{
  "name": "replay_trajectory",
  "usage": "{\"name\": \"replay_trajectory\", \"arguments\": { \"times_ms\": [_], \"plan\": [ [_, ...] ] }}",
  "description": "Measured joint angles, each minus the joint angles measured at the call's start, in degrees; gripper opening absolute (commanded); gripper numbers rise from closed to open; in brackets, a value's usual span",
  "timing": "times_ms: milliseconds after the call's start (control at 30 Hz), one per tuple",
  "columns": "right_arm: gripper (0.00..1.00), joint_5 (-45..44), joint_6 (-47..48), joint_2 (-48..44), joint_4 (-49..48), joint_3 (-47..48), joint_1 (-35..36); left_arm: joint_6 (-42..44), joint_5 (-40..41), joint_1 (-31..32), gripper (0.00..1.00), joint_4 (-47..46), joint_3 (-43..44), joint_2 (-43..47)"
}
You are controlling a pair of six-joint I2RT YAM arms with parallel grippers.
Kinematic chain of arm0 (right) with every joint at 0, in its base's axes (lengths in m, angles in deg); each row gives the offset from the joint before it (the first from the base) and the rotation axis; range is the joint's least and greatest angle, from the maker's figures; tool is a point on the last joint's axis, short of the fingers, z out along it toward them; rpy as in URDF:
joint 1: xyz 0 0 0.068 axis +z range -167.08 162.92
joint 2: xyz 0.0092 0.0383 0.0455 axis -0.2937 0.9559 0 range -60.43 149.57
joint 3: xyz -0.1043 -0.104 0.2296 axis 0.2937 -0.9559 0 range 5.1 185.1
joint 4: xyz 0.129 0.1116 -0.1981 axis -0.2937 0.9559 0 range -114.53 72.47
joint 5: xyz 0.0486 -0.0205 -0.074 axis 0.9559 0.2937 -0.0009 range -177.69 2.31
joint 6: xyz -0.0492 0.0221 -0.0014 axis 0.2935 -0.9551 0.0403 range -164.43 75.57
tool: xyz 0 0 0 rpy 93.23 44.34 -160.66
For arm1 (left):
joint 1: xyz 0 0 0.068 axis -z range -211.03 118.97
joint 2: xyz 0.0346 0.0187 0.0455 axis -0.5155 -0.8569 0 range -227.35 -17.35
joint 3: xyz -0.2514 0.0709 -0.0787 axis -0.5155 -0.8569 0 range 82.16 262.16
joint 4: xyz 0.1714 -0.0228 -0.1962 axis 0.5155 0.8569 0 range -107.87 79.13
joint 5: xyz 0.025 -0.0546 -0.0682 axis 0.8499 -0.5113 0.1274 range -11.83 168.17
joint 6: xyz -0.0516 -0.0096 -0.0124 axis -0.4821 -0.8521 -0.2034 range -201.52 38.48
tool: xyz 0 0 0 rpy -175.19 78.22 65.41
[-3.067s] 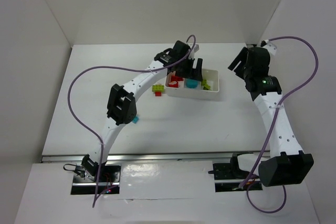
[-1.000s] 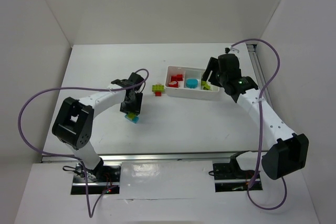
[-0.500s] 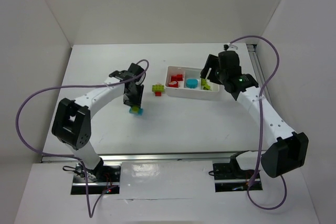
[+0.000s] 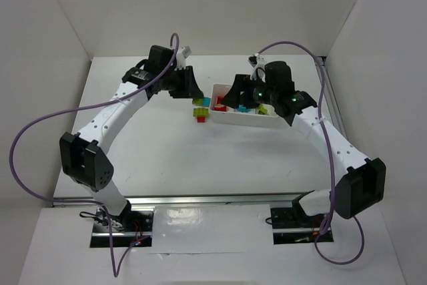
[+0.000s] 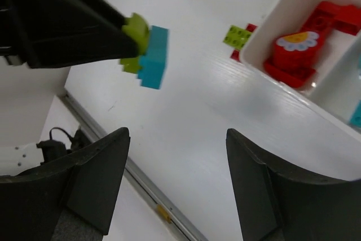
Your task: Sort the legos into containers by color
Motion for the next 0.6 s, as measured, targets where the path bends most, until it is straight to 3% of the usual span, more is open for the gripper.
{"name": "replay_trajectory", "arguments": {
  "times_ms": [267, 600],
  "plan": [
    [0.76, 2.6, -1.3, 6.5, -4.2, 2.3, 6.6, -2.1, -0.5, 0.0, 0.00, -0.7, 0.0, -2.2],
    [0.63, 1.6, -3.0, 11.5, -7.0, 2.9, 8.0, -2.2, -1.2, 0.0, 0.00, -1.1, 0.1, -2.2]
  ]
}}
